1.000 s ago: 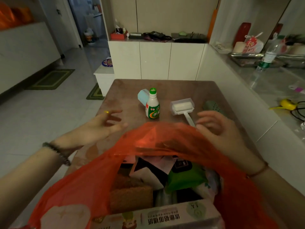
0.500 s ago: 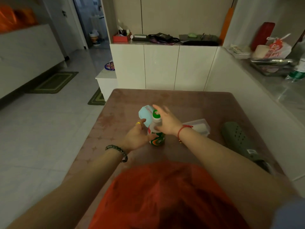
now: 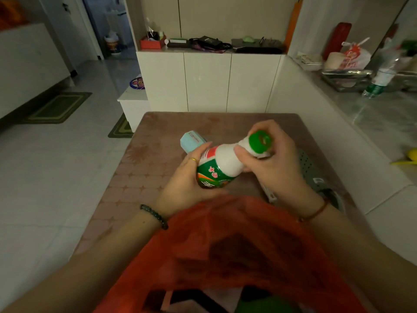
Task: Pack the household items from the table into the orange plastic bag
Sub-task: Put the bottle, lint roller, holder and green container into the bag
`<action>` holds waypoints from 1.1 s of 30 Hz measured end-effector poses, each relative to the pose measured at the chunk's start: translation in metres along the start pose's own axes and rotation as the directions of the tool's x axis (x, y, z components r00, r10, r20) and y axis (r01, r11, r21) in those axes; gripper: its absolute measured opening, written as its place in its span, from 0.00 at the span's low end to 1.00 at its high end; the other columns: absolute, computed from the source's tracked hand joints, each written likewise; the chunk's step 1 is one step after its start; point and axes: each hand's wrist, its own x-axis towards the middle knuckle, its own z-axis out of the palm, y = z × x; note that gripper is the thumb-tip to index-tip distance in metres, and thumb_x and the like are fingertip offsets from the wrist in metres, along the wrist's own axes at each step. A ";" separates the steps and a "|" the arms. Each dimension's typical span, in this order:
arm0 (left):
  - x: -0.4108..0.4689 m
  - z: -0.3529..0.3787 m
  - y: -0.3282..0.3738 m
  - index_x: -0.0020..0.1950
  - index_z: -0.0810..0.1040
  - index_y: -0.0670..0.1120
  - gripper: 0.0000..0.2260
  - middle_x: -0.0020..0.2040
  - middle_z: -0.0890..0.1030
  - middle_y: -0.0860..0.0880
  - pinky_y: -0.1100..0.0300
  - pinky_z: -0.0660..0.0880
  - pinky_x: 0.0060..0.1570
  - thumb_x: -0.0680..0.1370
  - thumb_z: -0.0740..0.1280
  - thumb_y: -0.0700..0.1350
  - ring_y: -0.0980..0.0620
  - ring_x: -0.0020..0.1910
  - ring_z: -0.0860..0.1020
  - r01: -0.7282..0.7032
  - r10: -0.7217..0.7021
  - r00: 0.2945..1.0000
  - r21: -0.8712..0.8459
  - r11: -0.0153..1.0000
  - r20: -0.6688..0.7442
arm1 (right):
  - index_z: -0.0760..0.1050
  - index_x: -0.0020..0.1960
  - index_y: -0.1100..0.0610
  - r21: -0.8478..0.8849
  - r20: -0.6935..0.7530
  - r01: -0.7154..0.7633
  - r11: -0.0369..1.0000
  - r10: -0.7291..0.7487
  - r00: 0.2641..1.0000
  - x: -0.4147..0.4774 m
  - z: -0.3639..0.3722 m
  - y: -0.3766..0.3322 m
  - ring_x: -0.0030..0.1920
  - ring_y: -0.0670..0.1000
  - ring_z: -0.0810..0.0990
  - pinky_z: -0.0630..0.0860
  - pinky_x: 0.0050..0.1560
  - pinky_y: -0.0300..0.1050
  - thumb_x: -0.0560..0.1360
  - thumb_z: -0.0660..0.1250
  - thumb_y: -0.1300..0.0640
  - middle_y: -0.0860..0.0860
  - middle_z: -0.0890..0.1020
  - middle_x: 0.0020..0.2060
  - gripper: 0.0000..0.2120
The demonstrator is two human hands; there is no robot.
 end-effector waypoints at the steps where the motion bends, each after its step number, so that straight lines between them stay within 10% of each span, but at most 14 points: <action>1: -0.013 0.004 0.014 0.62 0.59 0.69 0.42 0.65 0.71 0.55 0.55 0.74 0.63 0.55 0.77 0.57 0.55 0.63 0.74 -0.085 0.085 0.996 0.001 0.996 -0.027 | 0.71 0.43 0.50 0.054 -0.057 -0.009 0.999 0.012 0.998 -0.013 -0.016 -0.018 0.38 0.38 0.77 0.76 0.38 0.32 0.63 0.74 0.57 0.40 0.78 0.36 0.14; 6: -0.078 0.041 0.086 0.60 0.64 0.65 0.38 0.59 0.76 0.54 0.63 0.77 0.56 0.56 0.79 0.49 0.59 0.56 0.78 -0.295 0.300 0.954 -0.144 0.944 0.013 | 0.72 0.43 0.48 0.220 -0.151 0.041 0.975 -0.008 0.988 -0.076 -0.078 -0.088 0.39 0.37 0.79 0.75 0.42 0.29 0.63 0.69 0.53 0.37 0.81 0.37 0.10; 9: -0.099 0.072 0.108 0.65 0.62 0.62 0.41 0.64 0.75 0.53 0.62 0.75 0.59 0.60 0.80 0.46 0.60 0.60 0.76 -0.289 0.331 0.917 -0.201 0.936 0.222 | 0.76 0.35 0.46 0.299 -0.123 -0.061 0.952 0.102 0.987 -0.103 -0.102 -0.096 0.43 0.48 0.83 0.80 0.48 0.46 0.65 0.71 0.52 0.45 0.83 0.35 0.04; 12: -0.099 0.090 0.099 0.74 0.51 0.56 0.49 0.73 0.64 0.52 0.59 0.63 0.70 0.62 0.77 0.54 0.56 0.71 0.64 -0.414 0.308 0.814 0.120 0.902 0.492 | 0.75 0.31 0.48 0.229 -0.228 -0.111 0.967 0.164 0.960 -0.131 -0.120 -0.097 0.38 0.53 0.83 0.81 0.47 0.53 0.68 0.69 0.58 0.47 0.82 0.29 0.09; 16: -0.088 0.083 0.059 0.76 0.45 0.56 0.38 0.75 0.57 0.47 0.47 0.56 0.70 0.73 0.66 0.54 0.45 0.73 0.57 -0.553 0.120 0.829 0.772 0.312 0.546 | 0.69 0.34 0.61 0.319 -0.409 -0.122 0.940 0.252 0.877 -0.168 -0.138 -0.100 0.32 0.43 0.80 0.78 0.41 0.35 0.71 0.63 0.72 0.46 0.80 0.26 0.11; 18: -0.082 0.065 0.054 0.74 0.55 0.52 0.26 0.71 0.65 0.45 0.50 0.65 0.63 0.78 0.59 0.47 0.44 0.69 0.66 -0.466 0.060 0.882 0.850 0.247 0.467 | 0.68 0.32 0.59 0.396 -0.421 -0.130 0.909 0.305 0.854 -0.183 -0.137 -0.099 0.31 0.44 0.79 0.78 0.39 0.36 0.70 0.63 0.74 0.47 0.78 0.25 0.14; 25: -0.050 -0.009 0.077 0.56 0.78 0.44 0.11 0.53 0.81 0.41 0.50 0.76 0.51 0.75 0.62 0.40 0.40 0.55 0.78 -0.133 0.185 0.983 0.697 0.704 0.002 | 0.74 0.28 0.51 0.556 -0.266 -0.347 0.755 0.558 0.786 -0.194 -0.054 -0.098 0.32 0.43 0.81 0.78 0.35 0.43 0.66 0.70 0.66 0.47 0.82 0.29 0.14; 33: -0.042 -0.022 0.103 0.50 0.82 0.40 0.12 0.34 0.77 0.50 0.71 0.64 0.39 0.72 0.63 0.33 0.51 0.36 0.75 -0.202 0.274 0.961 0.611 0.765 -0.025 | 0.78 0.46 0.59 0.856 0.316 -0.517 -0.010 0.802 0.506 -0.136 0.064 -0.066 0.53 0.59 0.81 0.76 0.57 0.57 0.65 0.73 0.45 0.59 0.82 0.53 0.19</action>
